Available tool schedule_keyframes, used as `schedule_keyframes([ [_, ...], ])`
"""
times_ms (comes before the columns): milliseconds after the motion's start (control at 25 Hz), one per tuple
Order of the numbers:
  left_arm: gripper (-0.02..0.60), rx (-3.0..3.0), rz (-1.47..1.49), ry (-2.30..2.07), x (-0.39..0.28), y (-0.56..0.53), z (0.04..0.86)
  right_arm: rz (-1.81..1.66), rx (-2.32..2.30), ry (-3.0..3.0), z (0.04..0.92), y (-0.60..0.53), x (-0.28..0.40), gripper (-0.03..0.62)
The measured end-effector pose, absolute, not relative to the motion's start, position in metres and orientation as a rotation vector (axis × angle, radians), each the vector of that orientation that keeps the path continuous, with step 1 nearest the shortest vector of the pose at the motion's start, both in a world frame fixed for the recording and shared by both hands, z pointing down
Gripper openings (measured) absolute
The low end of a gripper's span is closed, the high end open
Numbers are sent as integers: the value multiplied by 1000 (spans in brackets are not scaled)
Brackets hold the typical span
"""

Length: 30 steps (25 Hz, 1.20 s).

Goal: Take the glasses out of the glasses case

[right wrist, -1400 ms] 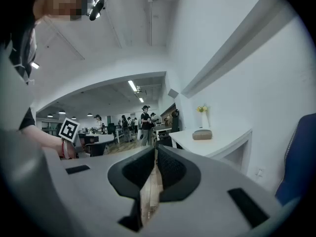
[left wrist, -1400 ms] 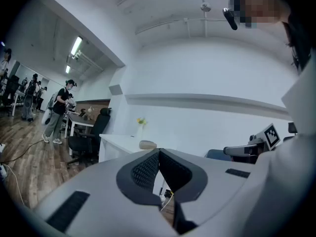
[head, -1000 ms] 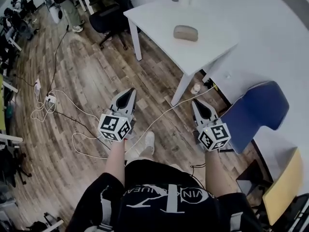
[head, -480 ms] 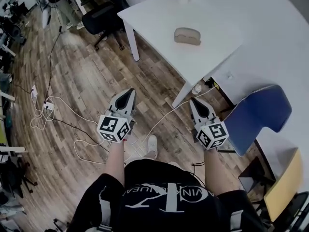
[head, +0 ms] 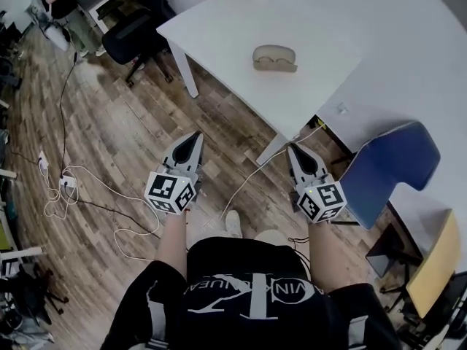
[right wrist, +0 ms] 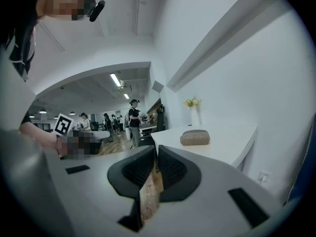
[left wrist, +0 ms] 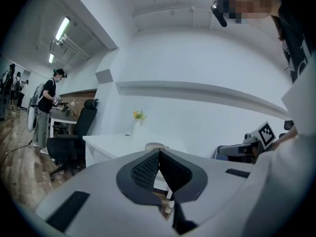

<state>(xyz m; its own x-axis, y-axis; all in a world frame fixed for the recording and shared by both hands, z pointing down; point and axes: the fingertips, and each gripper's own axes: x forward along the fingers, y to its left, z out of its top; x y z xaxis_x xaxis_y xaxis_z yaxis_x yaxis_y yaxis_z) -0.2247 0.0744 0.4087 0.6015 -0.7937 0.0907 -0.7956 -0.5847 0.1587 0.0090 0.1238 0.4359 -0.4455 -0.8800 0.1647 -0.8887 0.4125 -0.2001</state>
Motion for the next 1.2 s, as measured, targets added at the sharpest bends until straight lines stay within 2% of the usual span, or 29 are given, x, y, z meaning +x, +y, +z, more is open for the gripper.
schedule_keyframes([
  [360,15,2640,2,-1261,-194,30,421,398,1685,-2573,438,84,41,37],
  [1200,15,2588,40,-1367,-93,-116,424,362,1306,-2670,459,-91,99,37],
])
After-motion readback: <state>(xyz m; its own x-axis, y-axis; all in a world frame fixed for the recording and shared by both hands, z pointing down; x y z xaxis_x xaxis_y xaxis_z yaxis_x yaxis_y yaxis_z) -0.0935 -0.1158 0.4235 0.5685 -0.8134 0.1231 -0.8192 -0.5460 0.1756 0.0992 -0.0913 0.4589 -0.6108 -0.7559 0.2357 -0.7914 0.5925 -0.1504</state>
